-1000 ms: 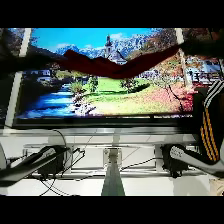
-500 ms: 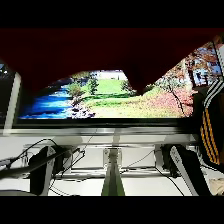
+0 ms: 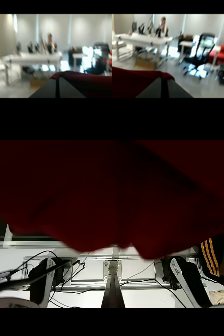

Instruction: Fold the clothes and pants, and hang the long-sleeved shirts on hangers.

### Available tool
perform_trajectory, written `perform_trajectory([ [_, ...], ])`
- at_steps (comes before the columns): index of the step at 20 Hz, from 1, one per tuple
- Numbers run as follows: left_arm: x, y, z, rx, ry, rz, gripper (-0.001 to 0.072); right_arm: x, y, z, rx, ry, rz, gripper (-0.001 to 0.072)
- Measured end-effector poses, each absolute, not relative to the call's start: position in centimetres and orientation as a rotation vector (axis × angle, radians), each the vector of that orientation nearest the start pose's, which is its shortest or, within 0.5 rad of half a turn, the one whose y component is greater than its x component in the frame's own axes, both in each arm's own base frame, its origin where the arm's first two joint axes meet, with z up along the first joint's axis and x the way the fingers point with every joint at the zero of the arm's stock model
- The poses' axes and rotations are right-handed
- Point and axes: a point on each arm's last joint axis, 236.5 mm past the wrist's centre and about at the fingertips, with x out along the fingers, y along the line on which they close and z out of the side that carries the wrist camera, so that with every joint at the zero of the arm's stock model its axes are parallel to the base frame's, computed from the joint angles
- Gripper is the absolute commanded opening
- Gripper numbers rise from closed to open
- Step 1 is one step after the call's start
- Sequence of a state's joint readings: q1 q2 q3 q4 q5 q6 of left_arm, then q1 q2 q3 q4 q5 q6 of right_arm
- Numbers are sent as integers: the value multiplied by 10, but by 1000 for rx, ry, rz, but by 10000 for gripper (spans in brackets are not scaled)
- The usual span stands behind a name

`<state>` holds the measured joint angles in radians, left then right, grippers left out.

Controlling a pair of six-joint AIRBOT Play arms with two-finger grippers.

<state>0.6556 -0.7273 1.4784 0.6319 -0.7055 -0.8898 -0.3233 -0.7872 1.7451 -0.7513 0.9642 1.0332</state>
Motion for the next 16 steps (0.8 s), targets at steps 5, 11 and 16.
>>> perform_trajectory([
  [5, 419, 78, 333, -131, 250, -171, 9, 398, 44, 367, 144, 374, 454, 17],
  [11, 522, 53, 126, -258, 642, -320, 9, 491, 62, 177, 297, 837, 535, 17],
  [16, 557, 36, 41, -350, 731, -321, 9, 548, 59, 62, 322, 953, 444, 17],
])
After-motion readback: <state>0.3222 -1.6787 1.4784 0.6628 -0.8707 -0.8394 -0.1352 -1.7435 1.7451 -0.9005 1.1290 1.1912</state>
